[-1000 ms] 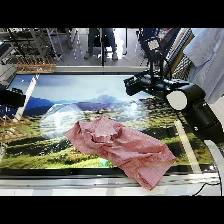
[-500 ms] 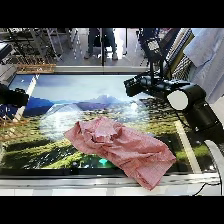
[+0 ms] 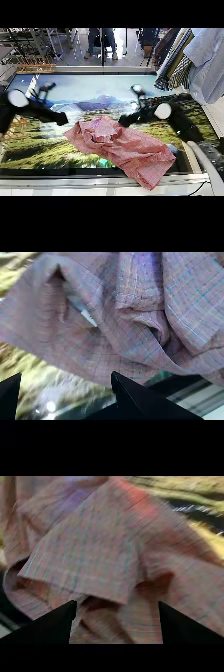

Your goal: Fold the clothes and pants, and hang the long-sleeved shirts on hangers.

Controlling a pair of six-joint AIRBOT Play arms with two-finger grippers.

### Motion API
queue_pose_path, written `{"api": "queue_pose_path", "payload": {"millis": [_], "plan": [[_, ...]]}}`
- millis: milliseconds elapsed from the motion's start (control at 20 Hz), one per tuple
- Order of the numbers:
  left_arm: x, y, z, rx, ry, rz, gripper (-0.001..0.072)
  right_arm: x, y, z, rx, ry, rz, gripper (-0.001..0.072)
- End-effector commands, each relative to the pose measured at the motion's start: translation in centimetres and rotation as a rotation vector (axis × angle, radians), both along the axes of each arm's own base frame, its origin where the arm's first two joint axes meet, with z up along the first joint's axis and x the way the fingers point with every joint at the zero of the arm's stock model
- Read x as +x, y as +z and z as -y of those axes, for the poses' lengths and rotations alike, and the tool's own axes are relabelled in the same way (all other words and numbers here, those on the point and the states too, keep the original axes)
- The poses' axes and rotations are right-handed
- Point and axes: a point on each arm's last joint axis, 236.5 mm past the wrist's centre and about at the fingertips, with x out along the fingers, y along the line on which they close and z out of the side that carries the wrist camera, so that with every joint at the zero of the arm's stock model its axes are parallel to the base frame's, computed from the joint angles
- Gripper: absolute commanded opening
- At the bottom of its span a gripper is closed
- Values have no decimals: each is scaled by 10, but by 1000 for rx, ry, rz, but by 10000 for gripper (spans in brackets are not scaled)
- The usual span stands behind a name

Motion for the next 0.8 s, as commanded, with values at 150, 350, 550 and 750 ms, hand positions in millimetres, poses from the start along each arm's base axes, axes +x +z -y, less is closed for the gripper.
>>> {"api": "queue_pose_path", "payload": {"millis": [150, 350, 550, 750], "plan": [[22, -127, 20, -70, -19, -133, 656, -60, -72, -67, 62, 151, -235, 651], [42, -142, 40, -157, -11, -83, 503, -53, -83, -78, 84, 192, -215, 526], [66, -135, 37, -149, 30, 2, 12, -34, -64, -82, 95, 185, -138, 24], [49, -65, 38, -183, -101, 16, 11, -34, 14, -61, -24, 295, -29, 23]]}}
